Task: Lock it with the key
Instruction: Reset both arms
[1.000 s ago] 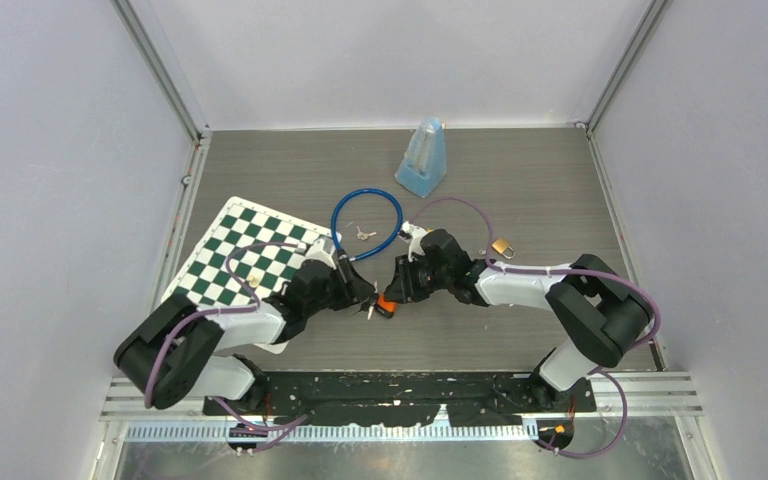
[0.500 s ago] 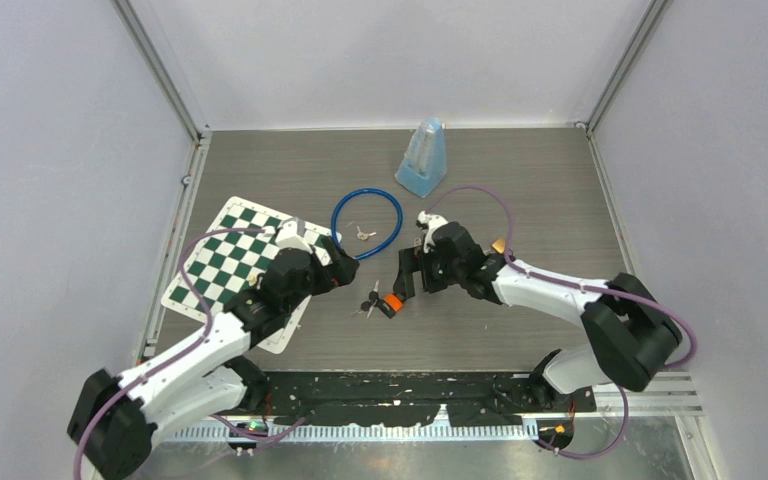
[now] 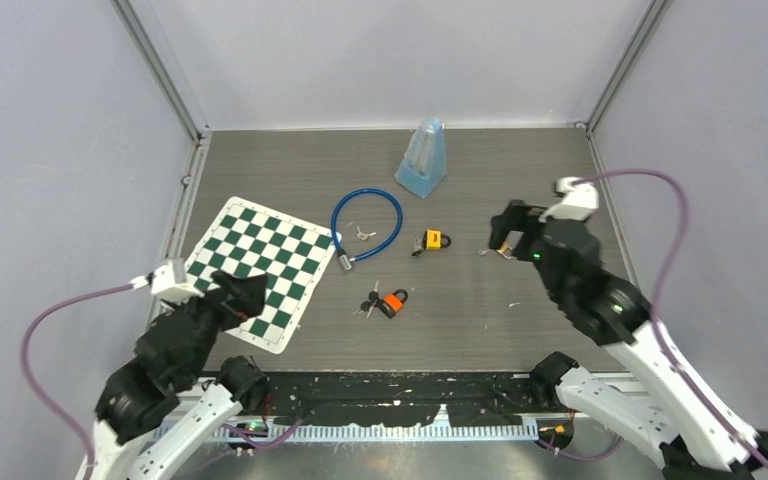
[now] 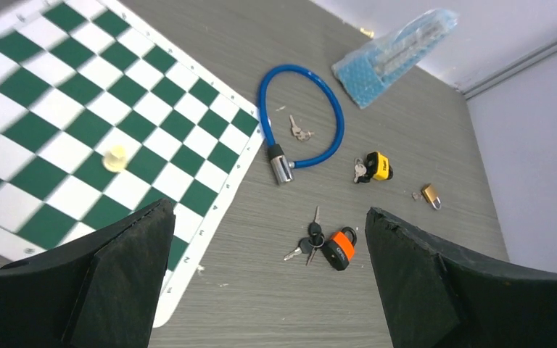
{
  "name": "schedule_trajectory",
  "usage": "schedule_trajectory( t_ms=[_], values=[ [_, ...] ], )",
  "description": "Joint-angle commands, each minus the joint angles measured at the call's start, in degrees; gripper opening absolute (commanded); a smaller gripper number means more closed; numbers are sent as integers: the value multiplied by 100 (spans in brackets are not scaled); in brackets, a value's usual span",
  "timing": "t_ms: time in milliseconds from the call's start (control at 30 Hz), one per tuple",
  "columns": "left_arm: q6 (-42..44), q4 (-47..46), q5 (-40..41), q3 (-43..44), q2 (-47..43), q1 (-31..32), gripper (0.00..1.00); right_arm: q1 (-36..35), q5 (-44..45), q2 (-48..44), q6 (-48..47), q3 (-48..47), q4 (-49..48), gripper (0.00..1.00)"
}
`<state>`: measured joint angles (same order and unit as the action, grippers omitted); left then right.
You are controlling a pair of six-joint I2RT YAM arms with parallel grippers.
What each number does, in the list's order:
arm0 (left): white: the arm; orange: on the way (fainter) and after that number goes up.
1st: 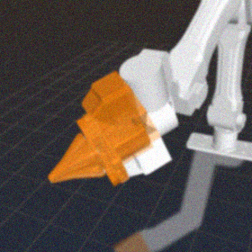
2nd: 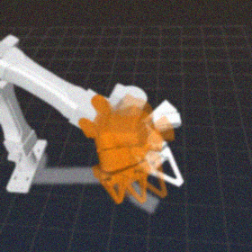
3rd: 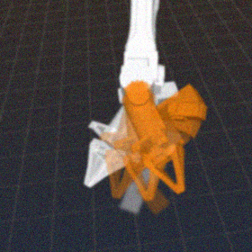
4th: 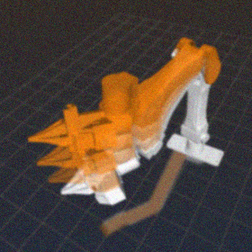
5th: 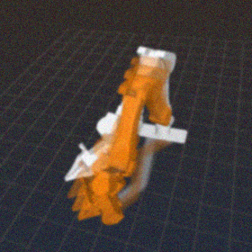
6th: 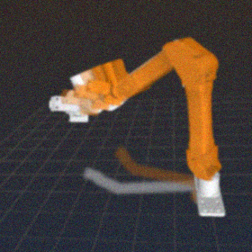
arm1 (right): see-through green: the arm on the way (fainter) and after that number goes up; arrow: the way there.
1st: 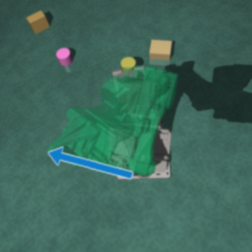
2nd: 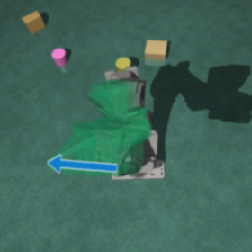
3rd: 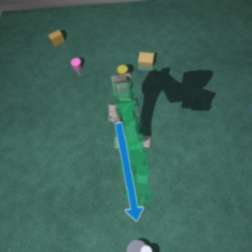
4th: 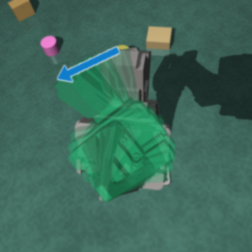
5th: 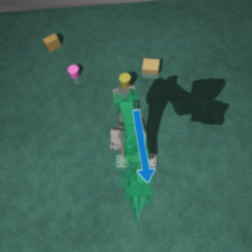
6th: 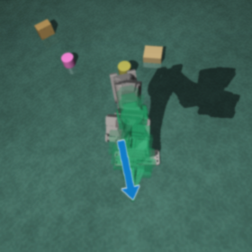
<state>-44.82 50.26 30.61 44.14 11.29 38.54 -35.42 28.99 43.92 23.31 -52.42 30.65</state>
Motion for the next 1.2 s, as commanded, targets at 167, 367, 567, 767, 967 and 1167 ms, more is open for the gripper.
schedule_trajectory(
  t_ms=[167,367,567,767,967,1167],
  values=[
    [1104,1515,66,1379,-684,5,99,10,2131,-2094,329,-1354,2250,96],
    [1290,1451,74,1500,-939,8,100,9,2435,-2587,-25,-1973,2385,96],
    [1228,1514,94,1562,-838,8,99,9,2655,-2656,-88,-2320,2573,96],
    [1175,1508,114,1543,-826,6,100,13,2609,-2699,-77,-2296,2575,96],
    [1127,1556,112,1545,-909,8,100,9,2580,-2753,-42,-2225,2577,95],
    [1084,1634,103,1584,-938,7,100,11,2559,-2866,4,-2202,2616,96]
  ],
)
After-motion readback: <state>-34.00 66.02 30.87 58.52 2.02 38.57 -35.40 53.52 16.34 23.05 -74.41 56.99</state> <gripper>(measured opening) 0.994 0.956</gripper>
